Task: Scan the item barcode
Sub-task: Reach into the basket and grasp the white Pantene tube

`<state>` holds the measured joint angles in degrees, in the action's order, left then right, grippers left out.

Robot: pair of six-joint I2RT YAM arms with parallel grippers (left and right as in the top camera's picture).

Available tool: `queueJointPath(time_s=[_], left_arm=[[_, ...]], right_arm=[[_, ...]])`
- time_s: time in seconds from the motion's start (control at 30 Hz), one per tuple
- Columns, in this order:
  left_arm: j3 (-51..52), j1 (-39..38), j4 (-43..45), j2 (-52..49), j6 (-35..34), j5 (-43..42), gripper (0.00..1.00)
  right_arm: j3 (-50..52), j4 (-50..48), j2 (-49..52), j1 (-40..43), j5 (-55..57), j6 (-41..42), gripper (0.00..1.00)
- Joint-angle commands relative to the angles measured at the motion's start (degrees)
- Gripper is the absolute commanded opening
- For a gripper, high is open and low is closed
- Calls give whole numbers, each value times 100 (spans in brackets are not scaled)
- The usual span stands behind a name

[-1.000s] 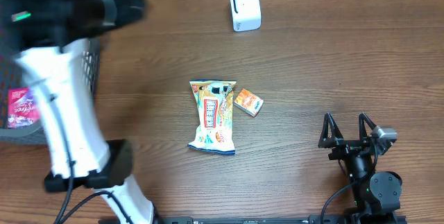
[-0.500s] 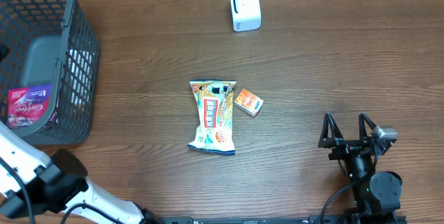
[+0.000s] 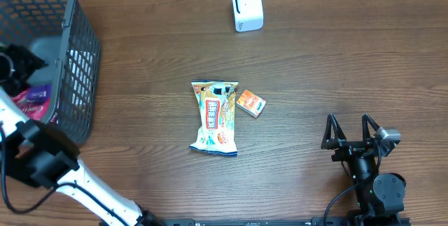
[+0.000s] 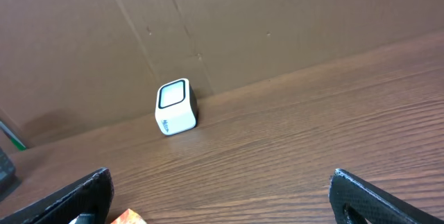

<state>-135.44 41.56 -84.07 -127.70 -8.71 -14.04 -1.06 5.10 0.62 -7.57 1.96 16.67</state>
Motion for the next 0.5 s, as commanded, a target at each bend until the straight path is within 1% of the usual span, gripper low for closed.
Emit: queueJointPath(time_s=[0.0, 0.1, 0.23, 0.47], left_arm=[[46, -269, 13, -483, 756, -505, 63], [46, -424, 9, -726, 859, -505, 59], [72, -632, 76, -918, 903, -439, 59], [76, -922, 107, -1235, 702, 800, 59]], right_arm=[[61, -48, -46, 20, 74, -24, 100], [61, -48, -46, 20, 76, -24, 100], [61, -48, -46, 20, 74, -24, 100], [61, -48, -46, 20, 74, -24, 100]])
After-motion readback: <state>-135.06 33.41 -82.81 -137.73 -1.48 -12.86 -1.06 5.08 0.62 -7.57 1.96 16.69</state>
